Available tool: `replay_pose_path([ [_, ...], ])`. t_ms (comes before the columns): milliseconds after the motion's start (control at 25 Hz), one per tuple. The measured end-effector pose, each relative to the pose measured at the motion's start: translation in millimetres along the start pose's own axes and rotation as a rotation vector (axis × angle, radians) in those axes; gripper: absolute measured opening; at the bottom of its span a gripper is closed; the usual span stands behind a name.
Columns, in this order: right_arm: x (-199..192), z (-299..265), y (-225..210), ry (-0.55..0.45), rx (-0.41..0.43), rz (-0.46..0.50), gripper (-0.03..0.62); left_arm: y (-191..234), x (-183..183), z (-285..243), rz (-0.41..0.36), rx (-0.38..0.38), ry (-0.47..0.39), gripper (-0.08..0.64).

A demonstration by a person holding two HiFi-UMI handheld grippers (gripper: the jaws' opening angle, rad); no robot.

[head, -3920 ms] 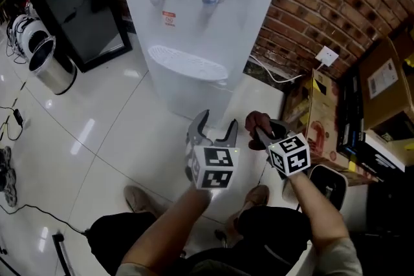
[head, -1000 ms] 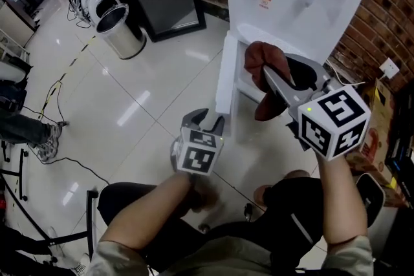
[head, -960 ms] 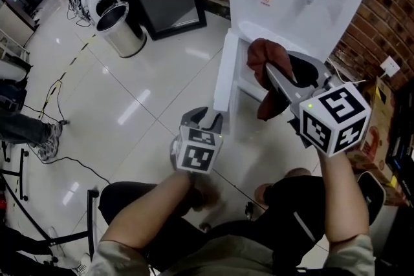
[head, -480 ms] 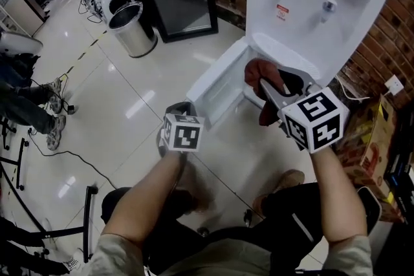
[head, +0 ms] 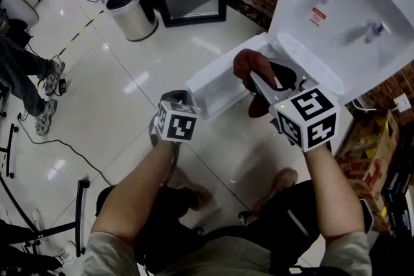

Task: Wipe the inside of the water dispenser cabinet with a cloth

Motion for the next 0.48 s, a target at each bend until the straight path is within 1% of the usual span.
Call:
replay_pose_path([
  [120, -2.3, -24.3, 6.7, 0.019, 0.011, 0.016, 0.138, 10.4, 0.0, -8.0, 0.011, -0.011, 0.006, -0.002],
  [240, 0.0, -37.9, 10.7, 0.053, 0.025, 0.049, 0.138, 16.8, -2.9, -10.6, 0.024, -0.031, 0.04, -0.002],
  [360, 10.5, -36.8, 10.8, 0.045, 0.026, 0.064, 0.14, 15.2, -1.2, -6.6, 0.064, -0.058, 0.082, -0.002],
  [480, 10.3, -27.5, 8.3, 0.042, 0.015, 0.075, 0.14, 7.7, 1.9, 8.3, 0.06, -0.088, 0.112, 0.0],
])
Point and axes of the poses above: the fingertips, and each gripper's own axes: z backward along the fingers, y to its left, x out of its top, the point moved 7 cm from there along z, backward along the fingers, and after that the axes turned 10 degrees about -y, right-handed, at the moved point
